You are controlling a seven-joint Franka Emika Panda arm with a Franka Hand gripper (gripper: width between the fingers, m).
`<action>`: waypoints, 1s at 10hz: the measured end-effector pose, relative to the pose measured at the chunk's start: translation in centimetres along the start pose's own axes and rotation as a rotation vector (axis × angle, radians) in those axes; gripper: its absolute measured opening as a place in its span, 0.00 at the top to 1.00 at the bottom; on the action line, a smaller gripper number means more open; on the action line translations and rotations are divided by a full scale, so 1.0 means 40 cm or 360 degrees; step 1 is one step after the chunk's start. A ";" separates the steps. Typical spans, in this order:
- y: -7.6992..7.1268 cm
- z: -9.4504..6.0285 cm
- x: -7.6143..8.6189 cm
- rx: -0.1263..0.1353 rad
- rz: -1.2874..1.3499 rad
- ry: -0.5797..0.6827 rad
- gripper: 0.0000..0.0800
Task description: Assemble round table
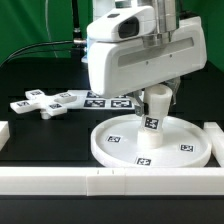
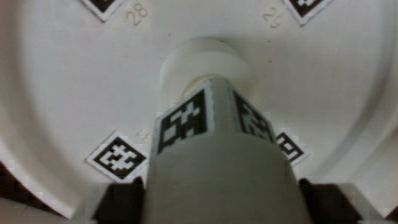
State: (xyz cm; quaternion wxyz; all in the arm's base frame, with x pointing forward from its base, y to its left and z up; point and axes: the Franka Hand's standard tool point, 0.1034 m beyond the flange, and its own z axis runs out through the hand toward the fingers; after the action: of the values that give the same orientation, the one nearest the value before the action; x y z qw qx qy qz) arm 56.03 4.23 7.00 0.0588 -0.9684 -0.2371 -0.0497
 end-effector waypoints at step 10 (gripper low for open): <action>0.021 -0.005 -0.025 0.0013 0.1369 0.0243 0.48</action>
Offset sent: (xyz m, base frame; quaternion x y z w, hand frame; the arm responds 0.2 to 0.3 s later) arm -0.0145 -0.0025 -0.0052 0.0126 0.0187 0.2802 0.9597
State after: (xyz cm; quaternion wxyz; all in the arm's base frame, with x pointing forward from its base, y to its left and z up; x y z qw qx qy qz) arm 55.54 3.02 6.99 0.0955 -0.9724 0.1926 -0.0913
